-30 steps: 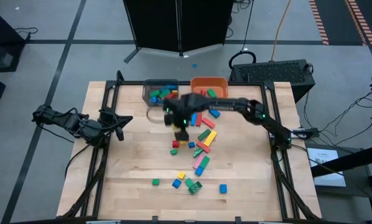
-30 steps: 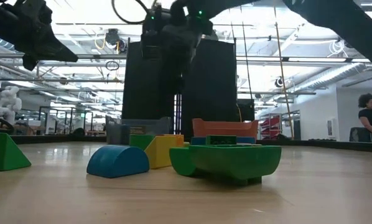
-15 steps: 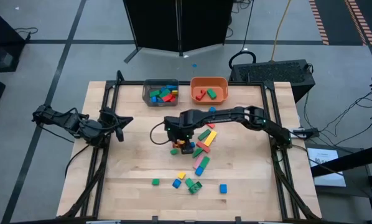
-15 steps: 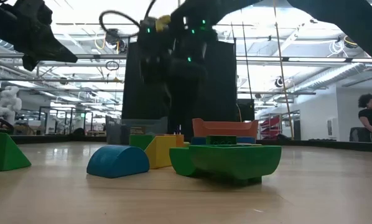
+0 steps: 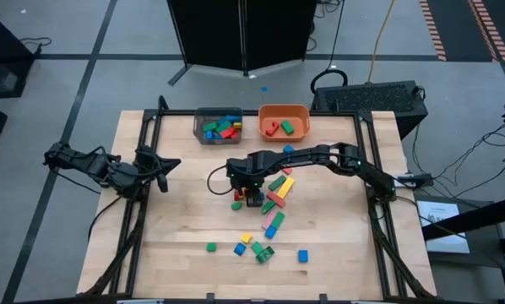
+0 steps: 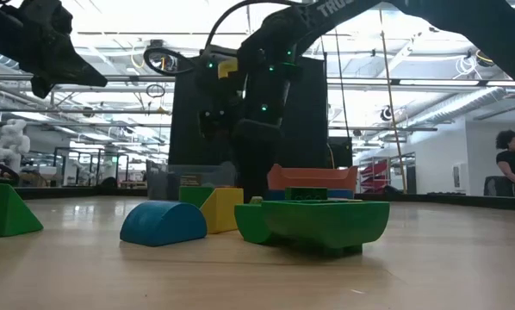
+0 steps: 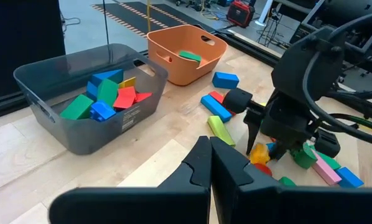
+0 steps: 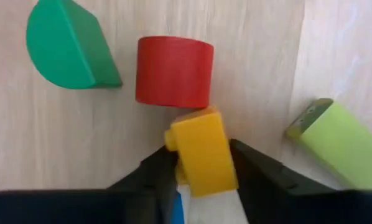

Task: Sort blocks by size
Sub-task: Put the small yellow game piece into the black bin

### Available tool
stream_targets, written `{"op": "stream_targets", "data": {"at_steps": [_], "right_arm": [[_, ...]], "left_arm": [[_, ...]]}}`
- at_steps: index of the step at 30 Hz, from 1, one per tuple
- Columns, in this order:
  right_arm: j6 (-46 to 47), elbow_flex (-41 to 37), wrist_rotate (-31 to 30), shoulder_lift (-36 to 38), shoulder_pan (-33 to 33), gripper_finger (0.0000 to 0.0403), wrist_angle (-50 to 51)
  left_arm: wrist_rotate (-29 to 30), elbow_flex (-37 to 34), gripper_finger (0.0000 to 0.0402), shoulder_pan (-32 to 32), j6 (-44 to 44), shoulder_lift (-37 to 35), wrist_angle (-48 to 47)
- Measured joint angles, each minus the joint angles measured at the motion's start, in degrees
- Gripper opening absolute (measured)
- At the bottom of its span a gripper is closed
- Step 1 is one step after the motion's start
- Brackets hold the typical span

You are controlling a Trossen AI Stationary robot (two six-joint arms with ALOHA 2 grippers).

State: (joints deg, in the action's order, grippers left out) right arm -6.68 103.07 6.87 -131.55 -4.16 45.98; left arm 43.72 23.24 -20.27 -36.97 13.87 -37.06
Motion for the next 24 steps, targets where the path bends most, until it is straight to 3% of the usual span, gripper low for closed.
{"op": "stream_targets", "data": {"at_steps": [3, 11, 20, 24], "right_arm": [[-0.32, 0.1, 0.4, 0.0, 0.06, 0.0078, -0.83], [-1.25, 3.73, 0.96, -0.22, 0.2, 0.0076, 1.97], [-5.73, 16.38, 0.04, -0.22, -1.41, 0.0076, 6.88], [-7.63, 21.17, -7.63, -0.17, -4.85, 0.0076, 4.3]], "left_arm": [[0.0, 0.0, 0.0, 0.0, 0.11, -0.02, 0.0], [-0.15, 0.0, 0.0, 0.0, -0.08, -0.01, 0.0], [-0.19, 0.0, 0.0, 0.0, -0.09, 0.0, -0.04], [-0.17, 0.0, 0.0, 0.0, -0.11, 0.0, -0.04]]}}
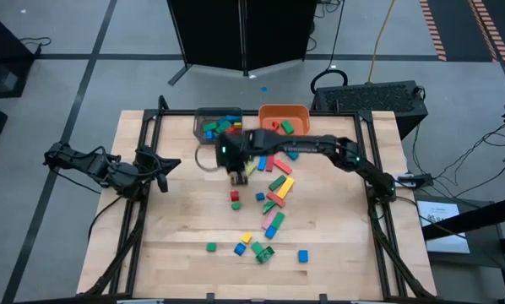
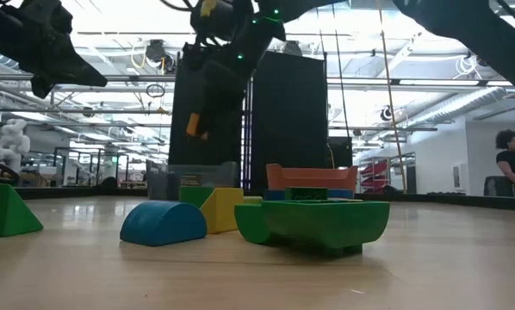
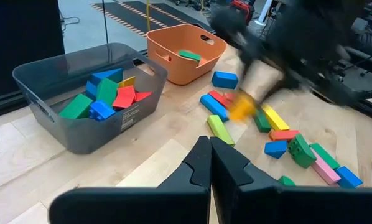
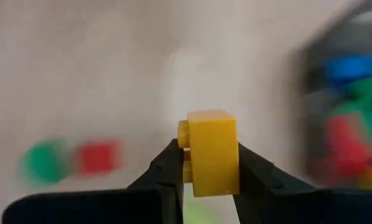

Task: Sort blocks by size
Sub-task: Put the small yellow game piece into the black bin, then put the small green block into the black bin

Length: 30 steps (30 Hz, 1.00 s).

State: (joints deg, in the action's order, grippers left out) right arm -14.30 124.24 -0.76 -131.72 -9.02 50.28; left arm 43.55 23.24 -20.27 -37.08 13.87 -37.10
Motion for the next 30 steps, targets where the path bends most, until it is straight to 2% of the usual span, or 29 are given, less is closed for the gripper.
{"op": "stream_targets", "data": {"at_steps": [3, 6, 11, 14, 19, 22, 28, 30], "right_arm": [[2.8, 1.73, -2.56, 0.01, -4.36, 0.0076, -7.96], [11.25, 1.93, -2.64, 0.04, -9.15, 0.0076, -16.59], [21.21, 1.93, -2.49, -0.76, -14.79, 0.0076, -22.16], [21.64, 1.91, -1.64, -1.63, -15.8, 0.0084, -21.51], [20.49, 1.89, 3.91, -3.24, -15.87, 0.0145, -21.99], [17.98, 1.91, 4.16, -3.34, -15.67, 0.017, -21.81], [13.98, 1.91, 4.15, -3.09, -15.62, 0.0201, -21.72], [15.54, 1.89, 6.92, -2.29, -15.54, 0.0206, -19.76]], "left_arm": [[0.0, 0.0, 0.0, 0.0, 0.0, 0.0, -0.01], [0.0, 0.0, 0.0, 0.0, -0.03, 0.0, 0.02], [0.0, 0.0, 0.0, 0.0, -0.15, 0.0, 0.04], [-0.01, 0.0, 0.0, 0.0, -0.16, -0.01, 0.08], [0.22, 0.0, 0.0, -0.02, -0.15, -0.02, 0.12], [0.61, 0.0, 0.0, -0.01, -0.16, -0.02, 0.13], [0.63, 0.0, 0.0, -0.02, -0.15, -0.02, 0.12], [0.63, 0.0, 0.0, 0.0, -0.17, -0.02, 0.12]]}}
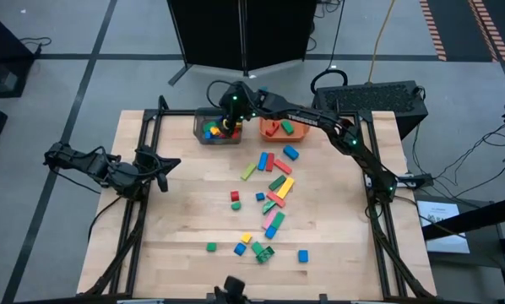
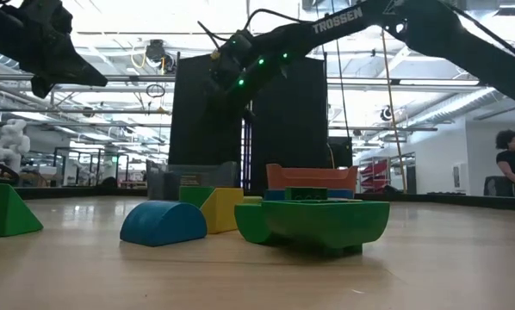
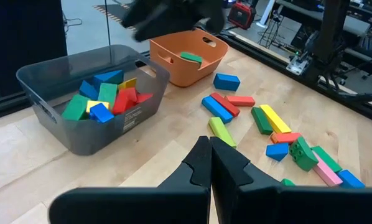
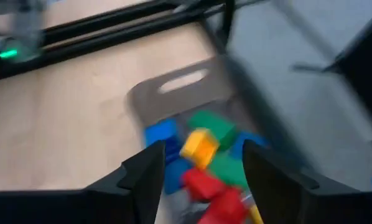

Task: Sort blocks by size
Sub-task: Put the small green block into the black bin

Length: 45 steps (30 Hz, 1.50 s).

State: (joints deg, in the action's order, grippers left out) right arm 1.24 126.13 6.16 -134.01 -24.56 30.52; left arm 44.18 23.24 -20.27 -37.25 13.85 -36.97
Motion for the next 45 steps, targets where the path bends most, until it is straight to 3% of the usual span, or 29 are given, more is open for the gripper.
{"op": "stream_targets", "data": {"at_steps": [5, 8, 12, 18, 34, 37, 42, 45], "right_arm": [[-1.45, 0.13, 14.52, 2.01, 3.56, 0.0205, 9.26], [-6.0, -0.01, 16.35, 1.75, 8.28, 0.02, 19.51], [-14.36, -0.05, 14.6, 0.92, 15.73, 0.0199, 25.76], [-23.17, 0.0, 5.97, -0.88, 24.29, 0.0199, 24.74], [-18.24, 0.08, 1.7, -10.65, 26.81, 0.0196, 25.29], [-16.88, 0.19, 1.07, -10.97, 26.64, 0.0171, 26.43], [-18.35, 0.13, -1.21, -10.67, 26.57, 0.0068, 26.53], [-19.43, 1.03, -1.43, -10.64, 26.32, 0.0068, 27.5]], "left_arm": [[0.02, 0.0, 0.0, 0.0, 0.04, 0.0, -0.04], [0.14, 0.0, 0.0, 0.0, 0.06, 0.0, -0.22], [0.22, 0.0, 0.0, 0.0, 0.02, 0.0, -1.15], [0.16, 0.0, 0.0, 0.0, 0.02, 0.0, -1.42], [-2.83, -0.02, 0.0, -0.01, -2.83, 0.03, -1.55], [-3.89, -0.02, 0.0, 0.0, -2.98, 0.02, -1.53], [-3.92, -0.02, 0.0, -0.02, -2.99, 0.02, -1.29], [-3.93, -0.02, 0.0, -0.02, -3.0, 0.02, -1.27]]}}
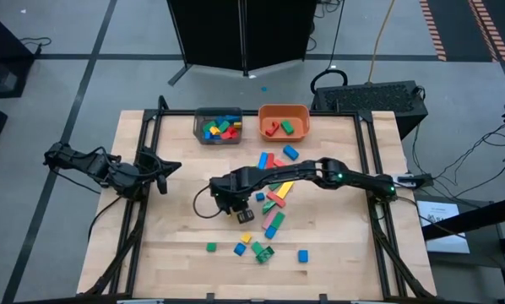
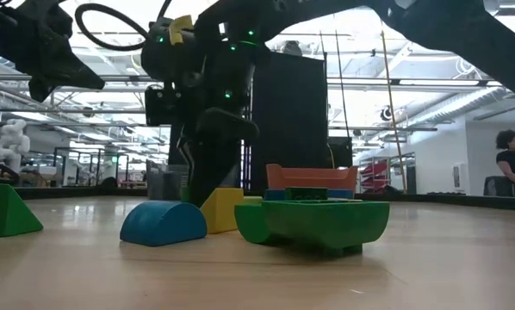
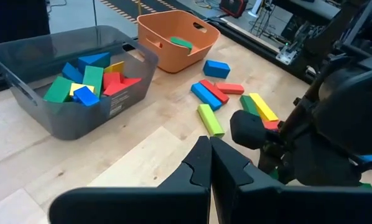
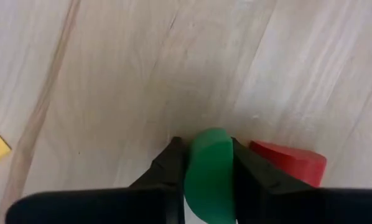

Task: Sort blocks by size
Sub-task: Put the small green block into the black bin

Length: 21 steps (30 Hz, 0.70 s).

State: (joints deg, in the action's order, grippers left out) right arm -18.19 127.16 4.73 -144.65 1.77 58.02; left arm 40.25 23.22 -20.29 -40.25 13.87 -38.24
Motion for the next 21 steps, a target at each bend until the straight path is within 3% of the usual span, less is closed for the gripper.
{"op": "stream_targets", "data": {"at_steps": [5, 9, 15, 21], "right_arm": [[-3.36, 7.14, -1.0, 0.79, -1.53, 0.0068, 1.91], [-3.02, 5.55, -3.2, 6.47, -6.03, 0.0068, -7.95], [10.33, 5.09, -5.62, 6.31, -16.89, 0.0068, -19.38], [19.91, 5.42, -5.27, 4.87, -23.78, 0.0068, -27.48]], "left_arm": [[-0.11, 0.0, 0.0, 0.0, 0.0, -0.01, -0.04], [-0.1, 0.0, 0.0, 0.0, 0.02, -0.02, -0.14], [0.19, 0.0, 0.0, 0.0, 0.02, -0.02, -0.19], [0.7, 0.0, 0.0, 0.01, 0.07, 0.0, -0.46]]}}
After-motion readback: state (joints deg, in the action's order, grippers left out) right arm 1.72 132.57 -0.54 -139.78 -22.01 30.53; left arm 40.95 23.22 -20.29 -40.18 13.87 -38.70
